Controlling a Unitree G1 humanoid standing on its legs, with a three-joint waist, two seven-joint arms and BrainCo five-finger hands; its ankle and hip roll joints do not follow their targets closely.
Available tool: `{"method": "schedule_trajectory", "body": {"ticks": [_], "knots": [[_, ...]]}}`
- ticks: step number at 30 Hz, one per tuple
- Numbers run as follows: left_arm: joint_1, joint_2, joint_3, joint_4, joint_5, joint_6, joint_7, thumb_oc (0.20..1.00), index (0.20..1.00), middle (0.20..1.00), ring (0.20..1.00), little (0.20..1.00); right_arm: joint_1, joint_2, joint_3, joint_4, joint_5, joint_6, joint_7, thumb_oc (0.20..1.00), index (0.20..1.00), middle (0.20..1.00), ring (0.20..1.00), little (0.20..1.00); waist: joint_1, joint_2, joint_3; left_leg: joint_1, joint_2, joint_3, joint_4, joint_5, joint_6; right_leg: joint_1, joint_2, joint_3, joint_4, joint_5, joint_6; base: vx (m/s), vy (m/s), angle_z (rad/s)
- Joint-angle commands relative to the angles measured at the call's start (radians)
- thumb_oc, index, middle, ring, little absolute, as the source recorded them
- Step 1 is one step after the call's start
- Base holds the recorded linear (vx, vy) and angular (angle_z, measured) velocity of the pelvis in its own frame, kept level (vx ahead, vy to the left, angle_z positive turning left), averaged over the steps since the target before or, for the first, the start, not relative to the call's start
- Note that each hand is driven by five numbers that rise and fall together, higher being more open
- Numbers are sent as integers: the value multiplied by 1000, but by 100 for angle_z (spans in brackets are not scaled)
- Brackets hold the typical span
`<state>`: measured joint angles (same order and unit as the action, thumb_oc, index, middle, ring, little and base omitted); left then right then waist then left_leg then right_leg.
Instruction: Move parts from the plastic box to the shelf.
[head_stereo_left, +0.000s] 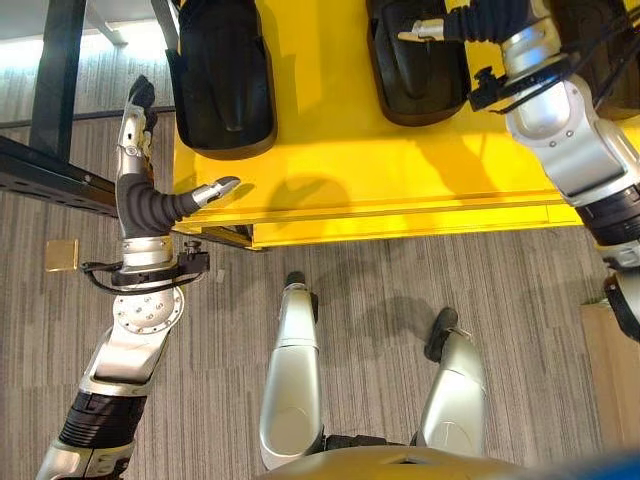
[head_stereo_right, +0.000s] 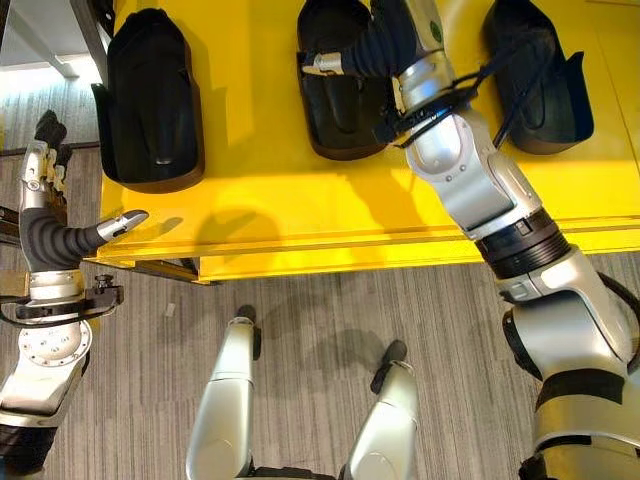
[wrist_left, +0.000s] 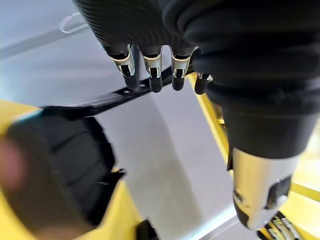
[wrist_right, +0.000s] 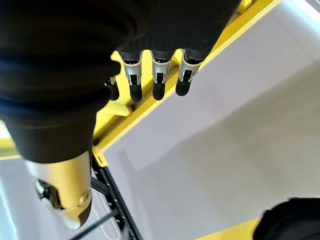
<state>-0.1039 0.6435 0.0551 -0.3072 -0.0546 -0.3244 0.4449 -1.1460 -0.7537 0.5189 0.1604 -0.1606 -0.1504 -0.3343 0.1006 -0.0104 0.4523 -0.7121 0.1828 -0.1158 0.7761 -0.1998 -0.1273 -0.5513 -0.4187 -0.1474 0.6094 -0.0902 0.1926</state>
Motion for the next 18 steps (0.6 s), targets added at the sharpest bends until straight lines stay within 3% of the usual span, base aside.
{"method": "schedule_trajectory", "body": {"ticks": [1,11,18], "knots": [[-35,18,-33,-127,25,-99,33,1000,1000,1000,1000,1000,-16,43,-89,-33,-24,-58,-44,1000,1000,1000,1000,1000,13,2,-23,18,-11,26,-43,41,32,-53,15,37,153,-83,-58,-1,-33,-8],[-222,-21,-145,-201,14,-127,54,1000,1000,1000,1000,1000,-5,104,-88,-37,-40,-64,-75,1000,1000,1000,1000,1000,-28,-2,-30,50,-4,38,-73,52,22,-50,21,55,152,-84,-60,-8,-20,-3],[-292,-54,-166,-181,12,-125,71,1000,1000,1000,1000,1000,-9,133,-82,34,-31,-54,-95,1000,1000,1000,1000,1000,-42,1,-32,59,0,45,-83,57,19,-60,23,68,161,-84,-63,-7,-11,-3]]}}
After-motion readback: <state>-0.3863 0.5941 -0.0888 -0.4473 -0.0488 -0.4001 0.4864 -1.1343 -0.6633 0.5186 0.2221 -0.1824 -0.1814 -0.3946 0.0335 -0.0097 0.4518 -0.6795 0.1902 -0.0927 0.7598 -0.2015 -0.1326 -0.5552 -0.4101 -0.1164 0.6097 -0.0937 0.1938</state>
